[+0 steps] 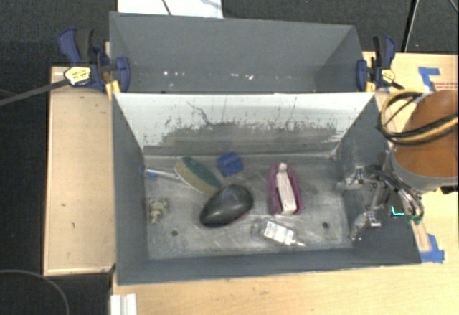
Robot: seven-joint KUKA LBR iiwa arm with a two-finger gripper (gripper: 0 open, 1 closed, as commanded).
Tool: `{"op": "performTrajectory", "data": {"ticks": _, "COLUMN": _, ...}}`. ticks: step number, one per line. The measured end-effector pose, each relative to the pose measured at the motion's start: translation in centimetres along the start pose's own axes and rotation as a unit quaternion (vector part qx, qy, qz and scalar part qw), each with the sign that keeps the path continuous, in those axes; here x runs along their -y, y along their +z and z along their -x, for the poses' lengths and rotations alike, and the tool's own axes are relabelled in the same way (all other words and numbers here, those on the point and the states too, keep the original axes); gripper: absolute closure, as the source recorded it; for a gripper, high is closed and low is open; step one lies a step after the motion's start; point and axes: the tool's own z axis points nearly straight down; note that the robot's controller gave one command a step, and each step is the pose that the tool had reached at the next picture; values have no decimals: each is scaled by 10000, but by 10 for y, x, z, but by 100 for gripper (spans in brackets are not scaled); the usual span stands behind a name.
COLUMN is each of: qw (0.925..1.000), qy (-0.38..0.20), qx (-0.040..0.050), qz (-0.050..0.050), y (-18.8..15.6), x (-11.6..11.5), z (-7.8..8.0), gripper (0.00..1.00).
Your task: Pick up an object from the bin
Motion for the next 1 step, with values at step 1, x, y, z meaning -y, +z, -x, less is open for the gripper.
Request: {"op": "performTrajectory", "data": {"ticks": 1, "qw": 9971, "qy": -758, "qx": -38, "qz": -56, "y": 48, "x": -121, "z": 92, "gripper": 0}}
